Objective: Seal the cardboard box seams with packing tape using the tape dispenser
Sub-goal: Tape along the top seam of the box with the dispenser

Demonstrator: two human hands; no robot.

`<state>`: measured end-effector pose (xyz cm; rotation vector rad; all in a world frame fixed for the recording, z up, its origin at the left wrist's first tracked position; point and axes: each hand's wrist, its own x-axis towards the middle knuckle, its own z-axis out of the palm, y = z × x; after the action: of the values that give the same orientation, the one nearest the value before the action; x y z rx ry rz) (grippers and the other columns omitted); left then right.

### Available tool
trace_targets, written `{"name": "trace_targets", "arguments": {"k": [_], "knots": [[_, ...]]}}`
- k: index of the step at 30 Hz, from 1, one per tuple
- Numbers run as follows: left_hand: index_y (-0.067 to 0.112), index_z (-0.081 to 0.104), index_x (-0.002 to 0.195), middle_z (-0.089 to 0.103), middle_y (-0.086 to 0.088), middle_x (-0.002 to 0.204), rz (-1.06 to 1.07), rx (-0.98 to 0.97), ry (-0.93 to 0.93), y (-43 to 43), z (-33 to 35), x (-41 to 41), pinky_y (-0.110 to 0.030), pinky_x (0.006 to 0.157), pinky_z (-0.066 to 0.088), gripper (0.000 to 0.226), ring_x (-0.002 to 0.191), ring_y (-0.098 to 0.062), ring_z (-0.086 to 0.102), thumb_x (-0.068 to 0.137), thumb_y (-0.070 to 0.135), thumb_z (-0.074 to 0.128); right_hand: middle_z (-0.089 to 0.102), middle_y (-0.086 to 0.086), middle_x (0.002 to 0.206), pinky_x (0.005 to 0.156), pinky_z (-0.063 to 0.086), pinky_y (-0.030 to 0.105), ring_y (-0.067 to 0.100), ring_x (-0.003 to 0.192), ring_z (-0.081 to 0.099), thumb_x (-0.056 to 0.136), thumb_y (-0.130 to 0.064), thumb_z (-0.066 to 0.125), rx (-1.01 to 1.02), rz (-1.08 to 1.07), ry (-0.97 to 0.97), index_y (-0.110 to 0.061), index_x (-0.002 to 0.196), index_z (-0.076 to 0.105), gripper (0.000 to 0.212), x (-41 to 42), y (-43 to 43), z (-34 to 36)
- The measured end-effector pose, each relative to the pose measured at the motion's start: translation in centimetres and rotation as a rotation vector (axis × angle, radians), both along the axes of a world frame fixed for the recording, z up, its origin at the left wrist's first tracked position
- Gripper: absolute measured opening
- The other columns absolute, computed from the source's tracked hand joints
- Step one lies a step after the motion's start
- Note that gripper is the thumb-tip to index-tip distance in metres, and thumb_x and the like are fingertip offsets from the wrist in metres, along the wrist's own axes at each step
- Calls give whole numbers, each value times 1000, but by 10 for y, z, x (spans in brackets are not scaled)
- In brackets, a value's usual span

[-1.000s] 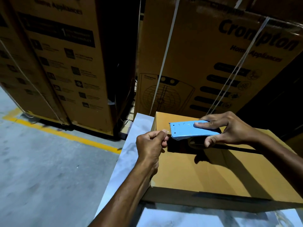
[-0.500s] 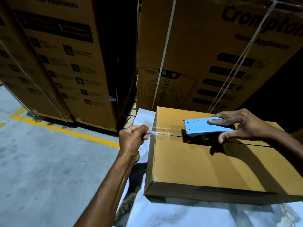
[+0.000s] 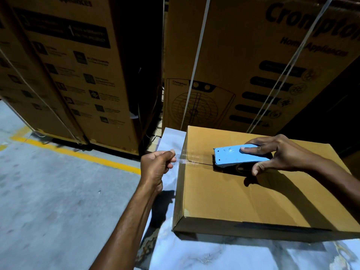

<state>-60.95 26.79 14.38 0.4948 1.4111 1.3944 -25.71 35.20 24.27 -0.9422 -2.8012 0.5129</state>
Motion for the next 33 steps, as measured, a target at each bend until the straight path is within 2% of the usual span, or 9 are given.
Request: {"name": "trace_targets", "arguments": {"k": [9,13,18,20,22,25,28,30,33], "knots": [[0,77,88,70,-6,66,-14,-76,-40,-4,-26,5,-17,46,38,11,50,-9,49,88,10,75,61,-7,131,68,55,15,2,109,60,78,-74,66,6,3,-32,-35,136,61,70,-6,-5,1],[7,77,75,70,-5,65,-26,-77,-34,-8,-34,25,-19,48,40,15,50,-10,47,89,9,74,60,-8,132,68,55,14,-1,111,58,77,-74,66,5,-16,-35,-37,136,60,70,-9,-7,3],[16,78,74,75,6,74,-4,-19,300,-11,-46,36,-10,59,46,18,67,-3,67,89,26,77,58,-11,132,68,57,18,-3,113,57,77,-74,66,-4,-37,-17,-43,136,58,67,-10,-12,2],[18,80,77,75,7,81,25,-25,305,-12,-45,40,-12,63,47,13,75,-4,69,88,26,78,57,-11,133,69,57,18,-5,116,55,77,-74,67,0,-46,-5,-43,135,57,67,-11,-13,2],[24,79,76,78,6,80,33,-73,224,-11,-46,43,-21,69,52,11,75,-8,71,86,25,81,57,-11,133,68,57,18,-6,117,54,77,-74,67,5,-48,6,-43,135,58,66,-12,-14,2],[15,82,89,80,-7,84,53,-183,-159,-13,-38,45,-36,74,61,15,74,-23,75,76,18,88,57,-8,135,70,55,12,-7,118,53,78,-74,66,-1,-36,11,-40,135,59,66,-15,-15,2],[2,78,90,72,-10,66,30,-231,-383,-21,-33,46,-24,52,53,15,50,-21,66,77,7,81,58,-5,138,74,52,8,-7,120,51,77,-76,64,-7,-45,0,-40,134,61,68,-18,-17,2],[7,77,87,67,-2,57,37,-200,-260,-23,-32,44,-19,47,48,3,50,-15,63,87,6,74,58,-6,139,77,54,12,-2,121,52,76,-78,64,-2,-48,-20,-39,135,61,70,-21,-17,3],[23,80,88,77,8,84,113,-95,158,-17,-27,35,-29,79,59,8,85,-15,73,90,16,75,56,-6,140,79,58,25,4,122,51,78,-81,58,11,-57,-90,-42,138,57,72,-25,-17,5]]}}
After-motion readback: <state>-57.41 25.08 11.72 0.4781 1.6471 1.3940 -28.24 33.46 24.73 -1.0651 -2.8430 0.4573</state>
